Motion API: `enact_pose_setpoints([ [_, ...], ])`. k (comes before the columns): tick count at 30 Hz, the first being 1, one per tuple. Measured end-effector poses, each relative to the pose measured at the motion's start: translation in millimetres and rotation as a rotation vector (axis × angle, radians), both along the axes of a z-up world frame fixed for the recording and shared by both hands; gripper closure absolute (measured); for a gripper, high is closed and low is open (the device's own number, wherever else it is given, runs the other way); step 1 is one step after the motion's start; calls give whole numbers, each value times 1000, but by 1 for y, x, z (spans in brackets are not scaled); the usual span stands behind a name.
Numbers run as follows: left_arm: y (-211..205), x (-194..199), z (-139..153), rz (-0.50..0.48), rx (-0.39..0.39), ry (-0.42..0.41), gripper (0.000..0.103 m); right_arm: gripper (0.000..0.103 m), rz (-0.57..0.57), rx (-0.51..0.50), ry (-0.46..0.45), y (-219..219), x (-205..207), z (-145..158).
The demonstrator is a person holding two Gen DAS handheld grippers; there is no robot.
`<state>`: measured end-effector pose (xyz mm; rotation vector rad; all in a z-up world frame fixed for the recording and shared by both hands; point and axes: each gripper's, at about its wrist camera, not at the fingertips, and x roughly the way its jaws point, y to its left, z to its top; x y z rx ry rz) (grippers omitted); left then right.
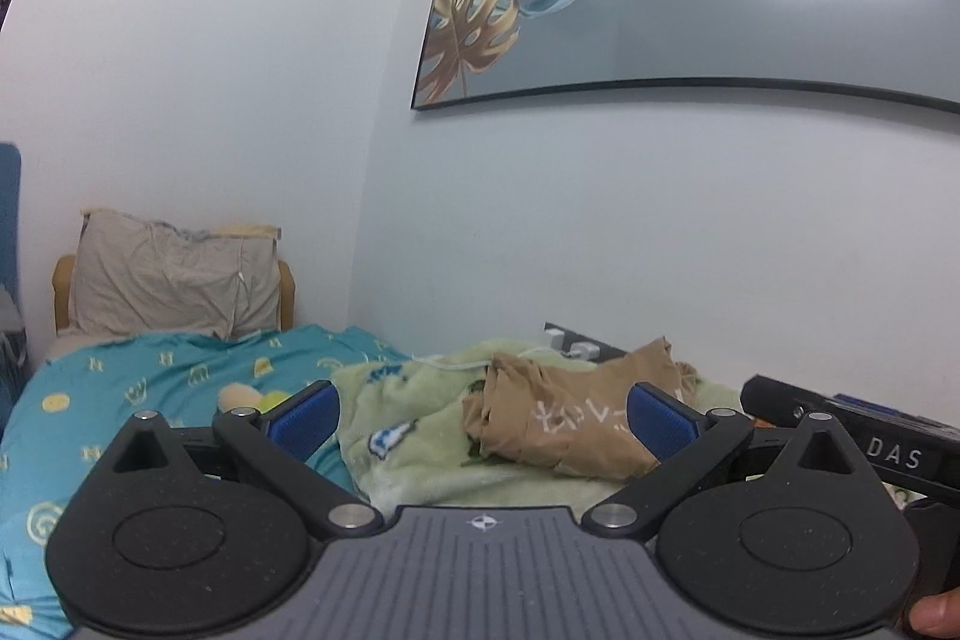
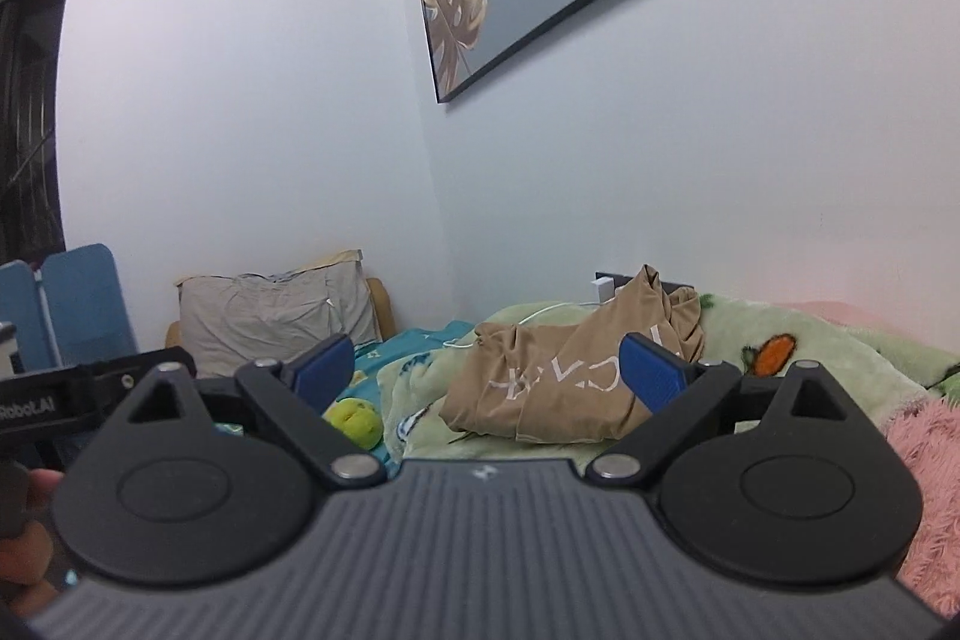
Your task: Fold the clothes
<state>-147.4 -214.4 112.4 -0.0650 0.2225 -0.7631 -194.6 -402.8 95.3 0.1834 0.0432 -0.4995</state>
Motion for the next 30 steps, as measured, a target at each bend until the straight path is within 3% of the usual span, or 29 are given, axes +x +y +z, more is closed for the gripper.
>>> enact_pose_setpoints([
  [13,16,1,-20,65,90,-47,0,7,-32,-62,52,21,16,-23],
  [30,25,-4,-20,88,101,-56,0,7,-43,-93,79,44,14,-17],
])
